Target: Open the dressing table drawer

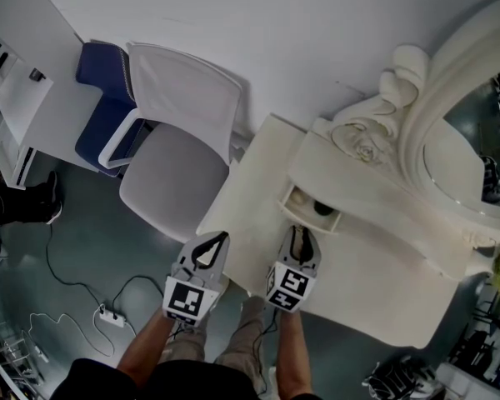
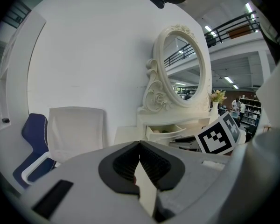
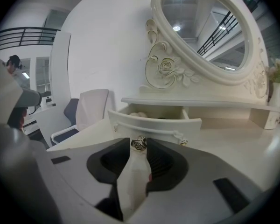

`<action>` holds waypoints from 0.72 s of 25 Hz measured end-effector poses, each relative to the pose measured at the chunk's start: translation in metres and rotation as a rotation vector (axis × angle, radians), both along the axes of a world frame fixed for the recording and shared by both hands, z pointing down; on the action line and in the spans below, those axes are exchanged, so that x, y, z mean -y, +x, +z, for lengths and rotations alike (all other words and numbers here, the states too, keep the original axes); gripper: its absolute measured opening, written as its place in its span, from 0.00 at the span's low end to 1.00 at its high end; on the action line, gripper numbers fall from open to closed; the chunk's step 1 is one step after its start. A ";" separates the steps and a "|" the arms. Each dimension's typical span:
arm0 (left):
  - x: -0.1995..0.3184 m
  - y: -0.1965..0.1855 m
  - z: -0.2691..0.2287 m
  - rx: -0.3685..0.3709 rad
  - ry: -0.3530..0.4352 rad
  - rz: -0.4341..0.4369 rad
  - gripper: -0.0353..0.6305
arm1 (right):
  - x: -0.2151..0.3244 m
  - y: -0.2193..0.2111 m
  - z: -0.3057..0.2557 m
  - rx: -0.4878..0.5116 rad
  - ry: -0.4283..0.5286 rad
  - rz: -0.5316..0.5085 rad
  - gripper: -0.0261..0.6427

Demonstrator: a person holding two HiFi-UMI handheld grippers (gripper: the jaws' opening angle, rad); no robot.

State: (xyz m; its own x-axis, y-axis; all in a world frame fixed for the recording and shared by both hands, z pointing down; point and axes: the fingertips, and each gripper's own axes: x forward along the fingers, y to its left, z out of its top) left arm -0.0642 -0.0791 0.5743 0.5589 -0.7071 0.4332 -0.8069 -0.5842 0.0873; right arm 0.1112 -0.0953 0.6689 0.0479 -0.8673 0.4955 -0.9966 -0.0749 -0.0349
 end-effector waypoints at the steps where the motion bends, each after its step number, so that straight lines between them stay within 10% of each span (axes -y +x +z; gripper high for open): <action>1: -0.001 -0.001 0.000 -0.001 -0.003 -0.002 0.06 | 0.000 -0.001 0.000 0.002 0.004 -0.004 0.23; 18: 0.001 0.002 -0.031 -0.002 0.069 0.038 0.06 | -0.013 -0.001 -0.020 0.013 0.014 0.004 0.36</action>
State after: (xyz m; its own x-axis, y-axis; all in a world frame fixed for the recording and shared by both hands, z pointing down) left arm -0.0622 -0.0804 0.5434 0.5868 -0.7136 0.3827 -0.7839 -0.6190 0.0476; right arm 0.1104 -0.0824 0.6489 0.0454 -0.8739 0.4839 -0.9957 -0.0788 -0.0489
